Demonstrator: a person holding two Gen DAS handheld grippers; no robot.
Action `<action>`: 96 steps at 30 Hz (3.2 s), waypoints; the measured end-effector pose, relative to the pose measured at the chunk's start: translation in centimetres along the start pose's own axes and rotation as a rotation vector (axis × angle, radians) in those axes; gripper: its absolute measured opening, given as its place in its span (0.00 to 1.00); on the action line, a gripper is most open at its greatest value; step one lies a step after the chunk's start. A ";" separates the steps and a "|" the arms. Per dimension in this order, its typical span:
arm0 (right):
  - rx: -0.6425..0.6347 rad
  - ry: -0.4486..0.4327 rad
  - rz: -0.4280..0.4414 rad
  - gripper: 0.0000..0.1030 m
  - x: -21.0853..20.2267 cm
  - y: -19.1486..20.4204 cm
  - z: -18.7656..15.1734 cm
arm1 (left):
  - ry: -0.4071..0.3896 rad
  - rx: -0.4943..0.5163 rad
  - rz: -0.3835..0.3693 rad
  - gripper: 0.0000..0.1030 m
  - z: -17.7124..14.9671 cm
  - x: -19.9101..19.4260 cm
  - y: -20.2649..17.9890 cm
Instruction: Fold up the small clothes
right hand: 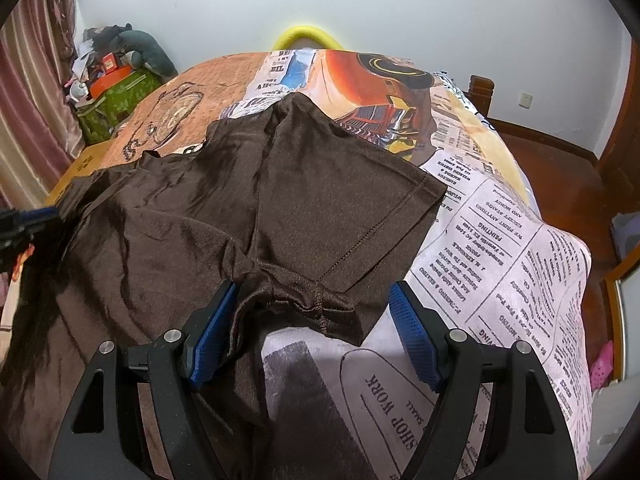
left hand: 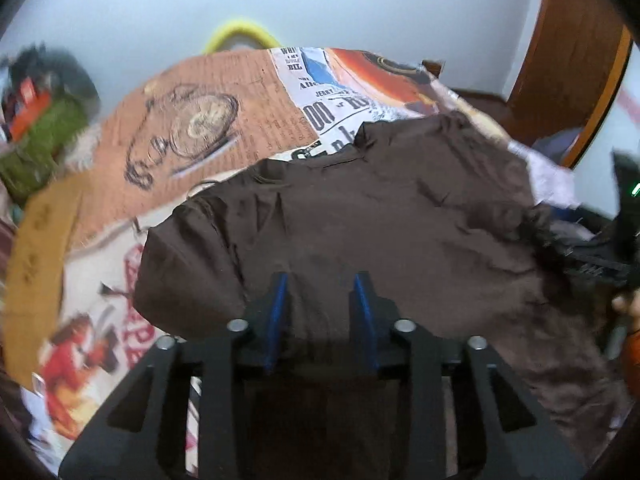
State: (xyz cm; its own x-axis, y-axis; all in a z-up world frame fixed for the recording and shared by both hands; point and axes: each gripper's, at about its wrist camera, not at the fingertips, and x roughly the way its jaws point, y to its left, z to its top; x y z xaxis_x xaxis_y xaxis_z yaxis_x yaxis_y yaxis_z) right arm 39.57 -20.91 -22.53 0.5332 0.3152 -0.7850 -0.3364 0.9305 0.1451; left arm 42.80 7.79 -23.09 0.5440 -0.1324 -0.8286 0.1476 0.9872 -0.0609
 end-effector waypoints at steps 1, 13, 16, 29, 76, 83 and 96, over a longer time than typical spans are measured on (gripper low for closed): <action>-0.002 0.000 0.002 0.72 0.0 0.0 0.0 | -0.012 -0.029 -0.019 0.40 0.1 -0.6 0.6; 0.004 -0.009 0.012 0.72 0.1 -0.1 -0.2 | -0.050 -0.281 0.220 0.65 0.2 -4.0 12.0; 0.003 -0.008 0.012 0.72 0.1 -0.1 -0.2 | 0.014 -0.357 0.243 0.65 -0.1 -1.4 15.5; -0.002 -0.004 0.007 0.72 0.1 0.1 -0.1 | 0.233 -0.506 0.115 0.46 -2.2 9.4 19.6; 0.093 -0.028 0.008 0.71 0.4 -4.7 4.4 | -0.038 -0.126 0.196 0.64 4.8 0.3 6.1; 0.010 0.014 -0.063 0.61 1.9 -3.5 5.0 | 0.096 -0.146 0.147 0.64 0.9 4.6 7.2; -0.015 0.008 -0.019 0.08 1.0 -2.3 5.3 | 0.058 -0.046 0.257 0.71 -0.8 4.2 5.0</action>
State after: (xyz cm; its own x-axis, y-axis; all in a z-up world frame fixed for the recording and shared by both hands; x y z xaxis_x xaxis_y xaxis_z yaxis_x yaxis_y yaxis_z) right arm 44.93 -21.72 -20.47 0.5334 0.2963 -0.7922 -0.3383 0.9332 0.1212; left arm 45.16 12.28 -27.28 0.5103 0.1275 -0.8505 -0.0279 0.9909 0.1318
